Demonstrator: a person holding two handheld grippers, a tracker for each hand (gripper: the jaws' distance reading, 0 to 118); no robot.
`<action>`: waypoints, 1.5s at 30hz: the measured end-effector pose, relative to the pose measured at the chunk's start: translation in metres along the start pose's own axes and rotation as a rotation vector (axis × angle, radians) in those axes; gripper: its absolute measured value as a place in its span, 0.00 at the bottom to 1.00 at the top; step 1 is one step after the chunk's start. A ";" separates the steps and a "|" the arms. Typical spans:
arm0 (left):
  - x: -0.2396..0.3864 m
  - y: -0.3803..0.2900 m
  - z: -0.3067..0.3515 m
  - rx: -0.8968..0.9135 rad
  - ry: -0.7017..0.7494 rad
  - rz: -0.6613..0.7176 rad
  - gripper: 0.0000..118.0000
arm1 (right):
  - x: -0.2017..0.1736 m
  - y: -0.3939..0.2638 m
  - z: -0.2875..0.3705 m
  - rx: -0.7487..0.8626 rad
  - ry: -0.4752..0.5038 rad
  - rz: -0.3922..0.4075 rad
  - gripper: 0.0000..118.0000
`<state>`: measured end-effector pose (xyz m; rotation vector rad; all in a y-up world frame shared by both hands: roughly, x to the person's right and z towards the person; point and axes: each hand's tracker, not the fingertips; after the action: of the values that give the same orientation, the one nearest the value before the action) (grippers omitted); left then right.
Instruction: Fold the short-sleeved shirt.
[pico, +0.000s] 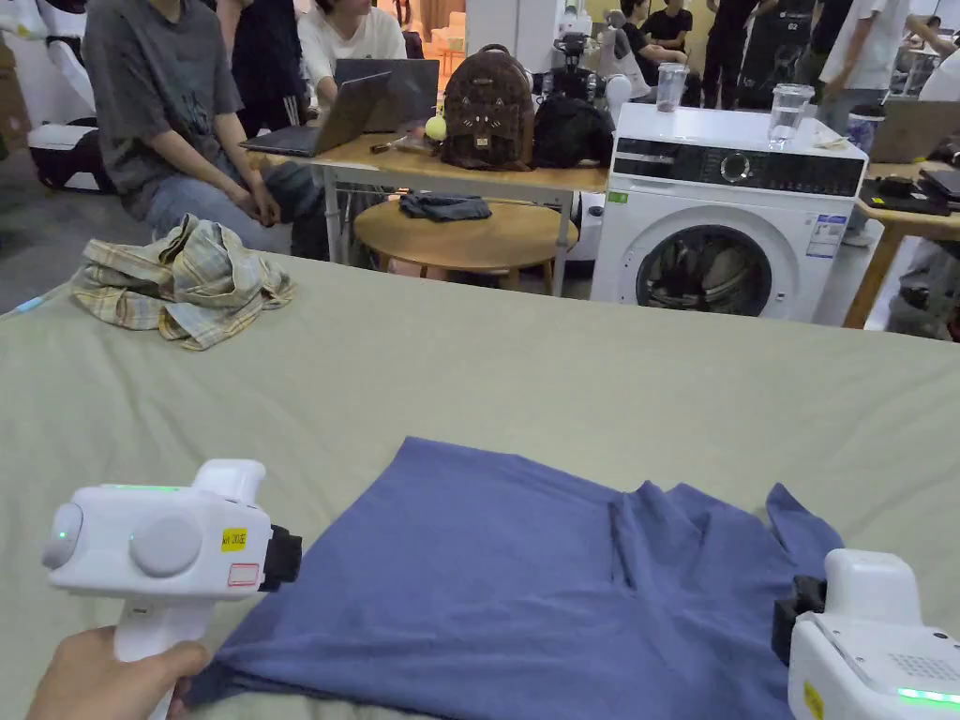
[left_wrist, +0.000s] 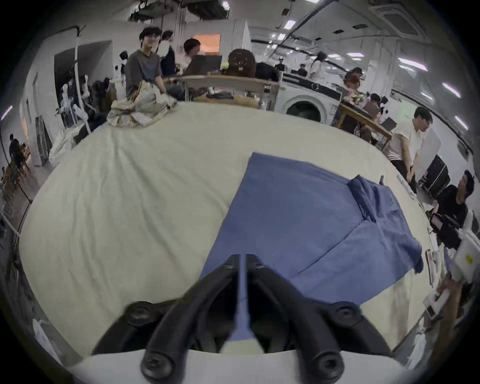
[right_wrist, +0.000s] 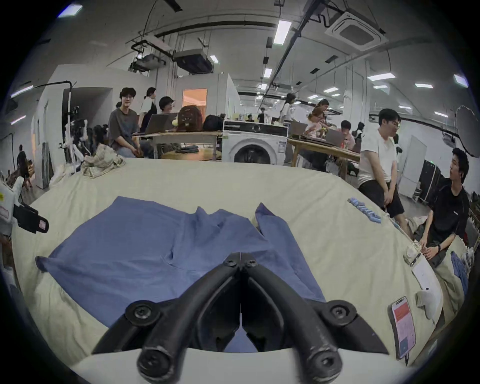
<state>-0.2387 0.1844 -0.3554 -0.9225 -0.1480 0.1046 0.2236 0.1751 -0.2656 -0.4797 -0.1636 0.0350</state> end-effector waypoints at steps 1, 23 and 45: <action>-0.007 -0.002 0.002 -0.027 0.013 0.011 0.33 | -0.001 0.000 -0.002 -0.006 0.004 0.004 0.00; -0.040 -0.074 -0.020 -0.128 0.145 0.125 0.42 | -0.009 -0.009 -0.007 -0.070 0.021 0.050 0.00; -0.026 -0.080 -0.015 -0.083 0.117 0.081 0.01 | 0.008 0.106 -0.228 -0.383 0.118 0.067 0.46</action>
<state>-0.2599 0.1207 -0.3018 -1.0149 -0.0067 0.1204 0.2698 0.1650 -0.5129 -0.8676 -0.0375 0.0413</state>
